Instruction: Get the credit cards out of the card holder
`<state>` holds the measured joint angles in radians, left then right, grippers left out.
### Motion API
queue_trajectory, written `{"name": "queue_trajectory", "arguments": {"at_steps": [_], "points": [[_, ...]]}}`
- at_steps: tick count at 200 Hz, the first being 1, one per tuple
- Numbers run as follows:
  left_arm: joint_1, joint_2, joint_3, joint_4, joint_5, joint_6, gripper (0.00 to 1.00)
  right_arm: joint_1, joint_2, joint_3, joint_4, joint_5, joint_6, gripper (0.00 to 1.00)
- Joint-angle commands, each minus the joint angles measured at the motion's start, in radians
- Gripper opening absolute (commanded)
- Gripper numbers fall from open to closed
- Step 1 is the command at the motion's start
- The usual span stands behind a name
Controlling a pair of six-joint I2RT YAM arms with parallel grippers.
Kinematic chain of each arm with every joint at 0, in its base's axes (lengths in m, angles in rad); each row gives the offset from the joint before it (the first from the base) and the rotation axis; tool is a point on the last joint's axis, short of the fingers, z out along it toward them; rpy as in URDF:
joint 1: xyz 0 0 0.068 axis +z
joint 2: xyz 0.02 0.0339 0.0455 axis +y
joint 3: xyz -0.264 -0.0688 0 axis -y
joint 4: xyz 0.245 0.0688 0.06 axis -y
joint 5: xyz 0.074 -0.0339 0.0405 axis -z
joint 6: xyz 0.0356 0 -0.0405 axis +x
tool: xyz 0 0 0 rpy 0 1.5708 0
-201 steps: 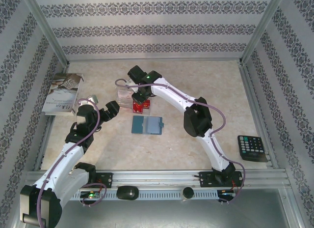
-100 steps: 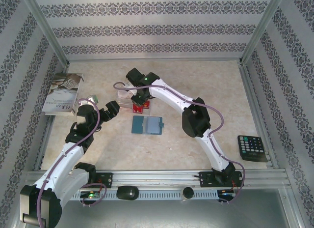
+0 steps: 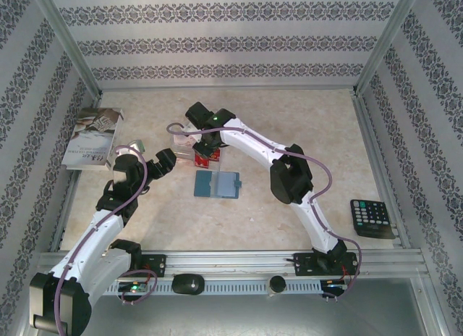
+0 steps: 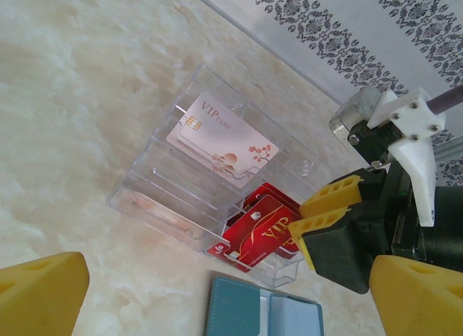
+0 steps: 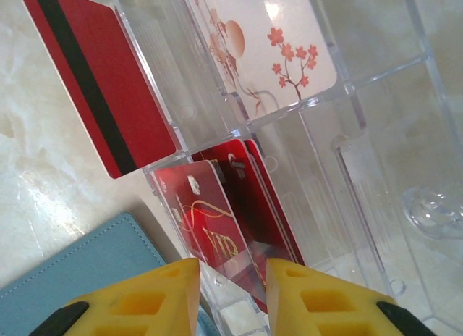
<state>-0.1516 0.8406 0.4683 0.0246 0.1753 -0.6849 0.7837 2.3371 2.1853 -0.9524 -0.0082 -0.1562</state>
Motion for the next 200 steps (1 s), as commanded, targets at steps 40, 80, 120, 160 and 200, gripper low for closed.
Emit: {"name": "queue_trajectory", "arguments": {"at_steps": [40,80,120,160,200], "points": [[-0.006,-0.009,-0.003,0.01,0.021,0.014,1.0,0.015,-0.049,-0.047,-0.009,-0.089,0.019,0.29],[-0.005,-0.012,-0.003,0.005,0.017,0.013,1.0,0.005,-0.024,-0.057,-0.007,-0.132,0.035,0.28],[-0.006,-0.012,-0.004,0.006,0.02,0.015,1.0,-0.009,-0.022,-0.055,0.011,-0.117,0.042,0.2],[-0.006,-0.013,-0.011,0.05,0.049,0.012,1.0,-0.017,-0.04,-0.027,0.022,-0.115,0.017,0.0],[-0.006,-0.009,-0.055,0.201,0.099,-0.036,1.0,-0.021,-0.134,-0.055,0.078,-0.091,0.005,0.0]]}}
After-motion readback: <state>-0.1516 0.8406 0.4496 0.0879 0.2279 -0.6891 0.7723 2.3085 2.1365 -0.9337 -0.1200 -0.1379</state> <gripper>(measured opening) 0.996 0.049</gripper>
